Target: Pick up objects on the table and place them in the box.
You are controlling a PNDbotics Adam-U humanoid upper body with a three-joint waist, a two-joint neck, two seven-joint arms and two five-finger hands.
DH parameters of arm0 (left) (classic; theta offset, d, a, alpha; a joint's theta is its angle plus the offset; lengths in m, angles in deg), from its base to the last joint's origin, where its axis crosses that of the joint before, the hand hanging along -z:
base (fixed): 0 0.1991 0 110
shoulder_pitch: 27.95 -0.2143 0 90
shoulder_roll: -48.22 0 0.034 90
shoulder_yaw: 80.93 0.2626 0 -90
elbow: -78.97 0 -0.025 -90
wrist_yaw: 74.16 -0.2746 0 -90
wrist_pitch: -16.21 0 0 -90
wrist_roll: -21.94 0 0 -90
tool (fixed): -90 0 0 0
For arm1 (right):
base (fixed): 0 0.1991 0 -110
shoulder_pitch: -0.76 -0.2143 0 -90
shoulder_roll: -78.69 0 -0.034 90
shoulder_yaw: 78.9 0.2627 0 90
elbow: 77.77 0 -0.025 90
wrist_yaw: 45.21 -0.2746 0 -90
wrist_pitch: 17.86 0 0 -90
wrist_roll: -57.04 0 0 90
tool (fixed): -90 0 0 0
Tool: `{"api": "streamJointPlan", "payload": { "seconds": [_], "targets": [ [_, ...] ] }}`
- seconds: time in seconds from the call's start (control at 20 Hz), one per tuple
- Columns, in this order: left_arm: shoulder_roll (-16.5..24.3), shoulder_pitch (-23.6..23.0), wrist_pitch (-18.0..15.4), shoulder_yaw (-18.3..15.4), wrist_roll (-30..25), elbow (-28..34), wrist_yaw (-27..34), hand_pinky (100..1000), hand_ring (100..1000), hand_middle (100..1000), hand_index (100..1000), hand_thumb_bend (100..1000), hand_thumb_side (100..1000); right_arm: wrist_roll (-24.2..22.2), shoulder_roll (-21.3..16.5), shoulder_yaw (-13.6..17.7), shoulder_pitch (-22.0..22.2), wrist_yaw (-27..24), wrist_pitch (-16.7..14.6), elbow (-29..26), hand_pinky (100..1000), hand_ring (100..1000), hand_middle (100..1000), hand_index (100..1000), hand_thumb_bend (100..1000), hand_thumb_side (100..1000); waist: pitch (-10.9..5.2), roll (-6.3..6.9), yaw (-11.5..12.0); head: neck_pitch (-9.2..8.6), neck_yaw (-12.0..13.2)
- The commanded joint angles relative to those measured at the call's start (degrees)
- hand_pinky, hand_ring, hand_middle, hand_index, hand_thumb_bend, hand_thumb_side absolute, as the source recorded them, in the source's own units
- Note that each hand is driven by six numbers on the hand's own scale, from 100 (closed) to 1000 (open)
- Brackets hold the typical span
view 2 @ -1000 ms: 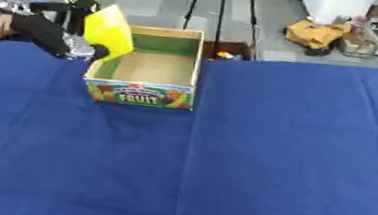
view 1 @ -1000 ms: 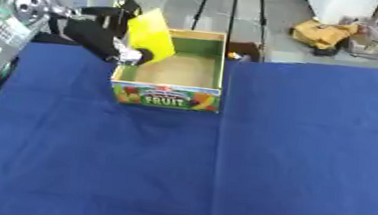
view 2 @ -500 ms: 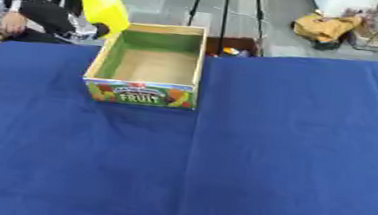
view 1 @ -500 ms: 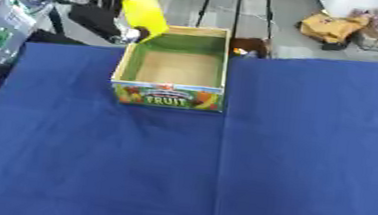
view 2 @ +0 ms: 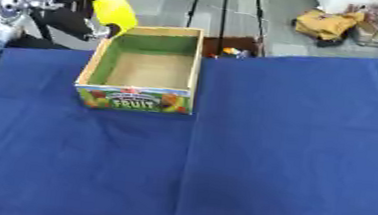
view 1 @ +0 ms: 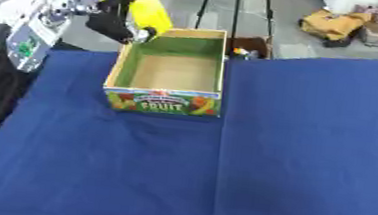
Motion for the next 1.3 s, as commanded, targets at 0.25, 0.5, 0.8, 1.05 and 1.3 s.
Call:
{"api": "streamJointPlan", "payload": {
  "seconds": [0.25, 0.5, 0.8, 1.05, 1.3],
  "targets": [
    [-0.1, 2.4, -2.7, -1.5, 5.0, -6.5, -1.4, 467, 515, 462, 605, 226, 651, -0.3, -1.4, 0.1, -2.3, -1.3, -0.3, -0.8, 688, 775, 496, 788, 100, 604, 0.75, 0.08, -1.4, -2.68, 2.3],
    [-0.6, 2.6, -3.9, -1.6, 5.7, -9.8, -3.0, 473, 523, 468, 611, 230, 644, -0.4, -1.7, 0.1, -2.8, -2.1, -0.1, -0.8, 685, 774, 489, 787, 104, 609, 2.13, 0.26, -2.2, -3.54, 3.0],
    [-1.5, 2.7, -4.9, -1.8, 7.4, -13.1, -6.4, 475, 527, 471, 616, 222, 644, -0.4, -1.8, 0.2, -3.3, -2.7, 0.0, -0.8, 684, 774, 486, 787, 109, 611, 3.05, 0.29, -2.9, -4.09, 3.6],
    [-2.4, 3.0, -5.6, -2.3, 9.4, -16.1, -8.6, 516, 570, 529, 695, 267, 664, -0.3, -1.7, 0.2, -3.4, -2.9, 0.0, -0.8, 684, 774, 485, 786, 113, 613, 3.36, 0.23, -3.3, -4.35, 4.1],
    [-2.8, 2.8, -6.2, -2.7, 10.6, -18.0, -10.0, 550, 622, 605, 838, 279, 672, -0.1, -1.7, 0.3, -3.5, -3.2, 0.3, -0.8, 682, 773, 481, 785, 117, 615, 3.64, 0.21, -3.6, -4.39, 4.2]
  ]
}}
